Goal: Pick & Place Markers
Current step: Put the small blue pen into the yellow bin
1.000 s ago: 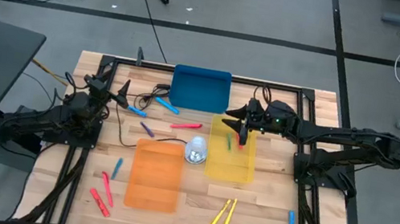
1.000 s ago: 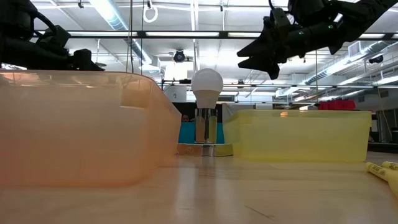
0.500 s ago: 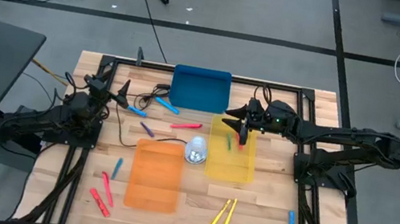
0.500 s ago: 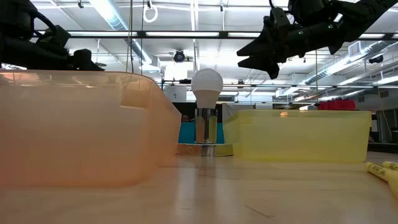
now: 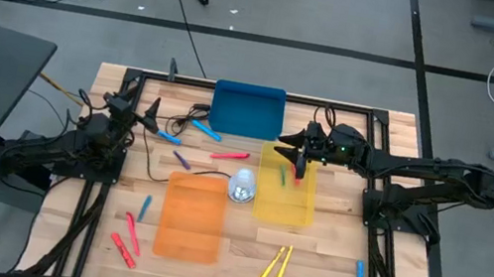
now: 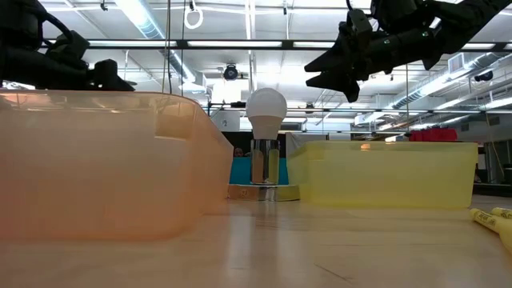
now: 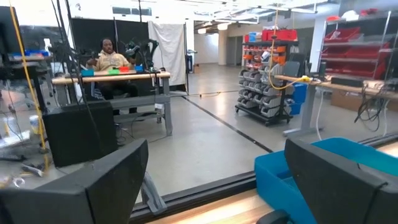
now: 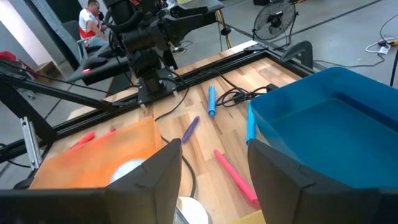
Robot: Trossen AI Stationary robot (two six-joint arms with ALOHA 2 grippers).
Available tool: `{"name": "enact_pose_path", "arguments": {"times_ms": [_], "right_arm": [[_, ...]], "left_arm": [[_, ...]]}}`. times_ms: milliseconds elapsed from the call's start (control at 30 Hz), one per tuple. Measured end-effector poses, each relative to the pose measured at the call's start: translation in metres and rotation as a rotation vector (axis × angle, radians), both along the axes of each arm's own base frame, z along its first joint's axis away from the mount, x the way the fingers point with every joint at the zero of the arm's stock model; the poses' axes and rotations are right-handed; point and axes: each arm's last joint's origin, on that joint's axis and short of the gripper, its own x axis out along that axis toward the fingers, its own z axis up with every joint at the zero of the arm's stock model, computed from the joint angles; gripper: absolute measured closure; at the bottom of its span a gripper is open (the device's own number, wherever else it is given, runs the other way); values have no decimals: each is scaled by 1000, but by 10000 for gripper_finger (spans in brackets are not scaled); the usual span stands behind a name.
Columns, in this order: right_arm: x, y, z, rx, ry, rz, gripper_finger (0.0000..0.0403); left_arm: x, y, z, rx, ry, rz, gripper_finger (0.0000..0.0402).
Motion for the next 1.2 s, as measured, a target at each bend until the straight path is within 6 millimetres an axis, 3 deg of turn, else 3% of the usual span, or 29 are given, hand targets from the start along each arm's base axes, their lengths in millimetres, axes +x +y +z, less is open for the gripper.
{"name": "enact_pose_path", "arguments": {"times_ms": [167,333,500,933,1200], "right_arm": [[0,0,0,28,-8,10,219],[-5,2,6,-93,-67,42,223],[-26,8,-4,-107,-173,22,237],[-81,19,-30,-134,-259,-82,248],[-98,23,-41,-135,-282,-105,248]], "left_arm": [[1,-1,0,-23,-61,-54,19],[4,-2,0,-14,-56,-171,19],[5,-3,0,-21,-71,-198,19],[5,-3,0,-23,-75,-218,19],[7,-4,-2,-75,-123,-273,19]]}}
